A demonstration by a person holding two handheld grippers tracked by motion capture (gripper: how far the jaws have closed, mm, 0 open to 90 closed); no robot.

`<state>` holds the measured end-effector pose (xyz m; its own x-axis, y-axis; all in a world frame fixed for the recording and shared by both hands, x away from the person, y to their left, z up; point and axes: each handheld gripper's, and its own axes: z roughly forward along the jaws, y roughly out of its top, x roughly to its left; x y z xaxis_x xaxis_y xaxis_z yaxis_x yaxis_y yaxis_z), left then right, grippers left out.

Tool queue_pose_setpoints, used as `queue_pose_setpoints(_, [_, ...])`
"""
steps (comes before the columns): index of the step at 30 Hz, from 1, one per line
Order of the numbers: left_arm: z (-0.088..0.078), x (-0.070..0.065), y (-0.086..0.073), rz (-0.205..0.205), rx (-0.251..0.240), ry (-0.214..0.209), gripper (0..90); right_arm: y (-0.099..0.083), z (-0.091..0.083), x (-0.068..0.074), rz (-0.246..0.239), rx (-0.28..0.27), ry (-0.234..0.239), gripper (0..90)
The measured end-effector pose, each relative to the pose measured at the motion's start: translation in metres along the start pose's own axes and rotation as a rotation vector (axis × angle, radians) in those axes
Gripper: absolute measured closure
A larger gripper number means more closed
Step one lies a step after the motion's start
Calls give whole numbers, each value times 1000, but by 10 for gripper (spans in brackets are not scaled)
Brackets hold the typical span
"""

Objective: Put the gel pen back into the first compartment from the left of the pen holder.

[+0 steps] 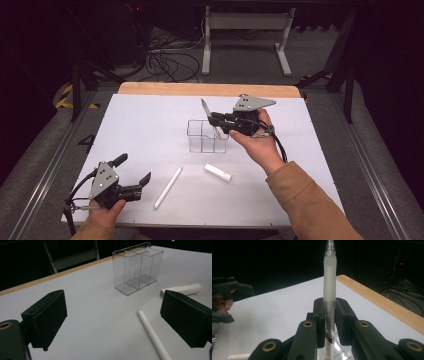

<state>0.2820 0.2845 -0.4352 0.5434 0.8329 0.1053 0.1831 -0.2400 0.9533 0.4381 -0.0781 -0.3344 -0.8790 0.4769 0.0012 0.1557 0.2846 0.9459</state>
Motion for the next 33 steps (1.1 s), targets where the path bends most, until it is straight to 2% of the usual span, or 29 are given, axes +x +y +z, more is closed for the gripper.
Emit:
queue_pose_setpoints(9, [1,0,0,1,1,4,77,0,18,-2,12,-12,1,793])
queue_pose_setpoints(14, [1,0,0,-18,-18,-19,62,0,28,-4,31,-30,4,793])
queue_pose_setpoints(23, [2,1,0,-35,-29,-35,42,0,41,-7,54,-65,5,794])
queue_pose_setpoints(29, [4,0,1,-56,-29,-17,32,0,48,-9,69,-92,-3,794])
queue_pose_setpoints(33, [5,0,2,-68,-27,-19,27,0,52,-9,71,-100,-7,793])
